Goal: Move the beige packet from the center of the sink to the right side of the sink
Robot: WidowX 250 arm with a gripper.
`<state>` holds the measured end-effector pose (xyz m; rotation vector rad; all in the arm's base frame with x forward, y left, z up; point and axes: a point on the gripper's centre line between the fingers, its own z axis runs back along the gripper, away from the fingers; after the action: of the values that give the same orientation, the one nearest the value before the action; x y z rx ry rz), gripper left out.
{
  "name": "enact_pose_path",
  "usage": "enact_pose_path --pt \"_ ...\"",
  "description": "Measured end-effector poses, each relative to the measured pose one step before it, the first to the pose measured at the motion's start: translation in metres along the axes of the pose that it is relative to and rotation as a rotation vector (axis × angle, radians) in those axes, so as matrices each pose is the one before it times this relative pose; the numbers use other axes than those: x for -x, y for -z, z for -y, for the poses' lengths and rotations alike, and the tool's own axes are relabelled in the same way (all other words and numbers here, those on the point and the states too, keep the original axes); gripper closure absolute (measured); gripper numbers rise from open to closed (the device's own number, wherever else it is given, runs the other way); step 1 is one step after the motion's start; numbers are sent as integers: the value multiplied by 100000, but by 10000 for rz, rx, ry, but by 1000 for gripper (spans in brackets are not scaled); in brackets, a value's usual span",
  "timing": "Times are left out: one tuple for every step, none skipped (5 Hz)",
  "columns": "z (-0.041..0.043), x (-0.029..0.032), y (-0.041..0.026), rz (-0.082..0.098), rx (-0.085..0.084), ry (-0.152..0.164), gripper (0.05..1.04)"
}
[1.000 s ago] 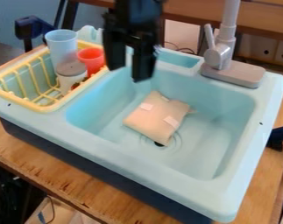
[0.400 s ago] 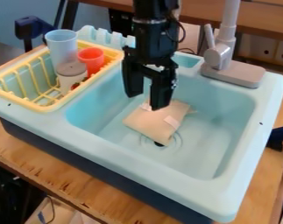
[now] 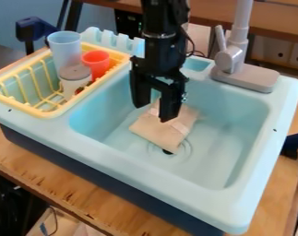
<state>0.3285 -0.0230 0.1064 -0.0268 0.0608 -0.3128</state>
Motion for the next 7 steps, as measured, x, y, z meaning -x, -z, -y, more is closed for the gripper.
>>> enact_pose_path --pt "-318 -97 70 75 -202 -166 83" --pt "399 -83 987 136 -235 93 83" --pt "406 -25 892 190 76 -40 83" --pt "1237 -236 313 81 7 295 83" --pt "1492 -555 43 357 677 185 83" --pt "2323 -969 -175 465 1100 276 83" --pt "2409 -839 351 -50 747 288 83"
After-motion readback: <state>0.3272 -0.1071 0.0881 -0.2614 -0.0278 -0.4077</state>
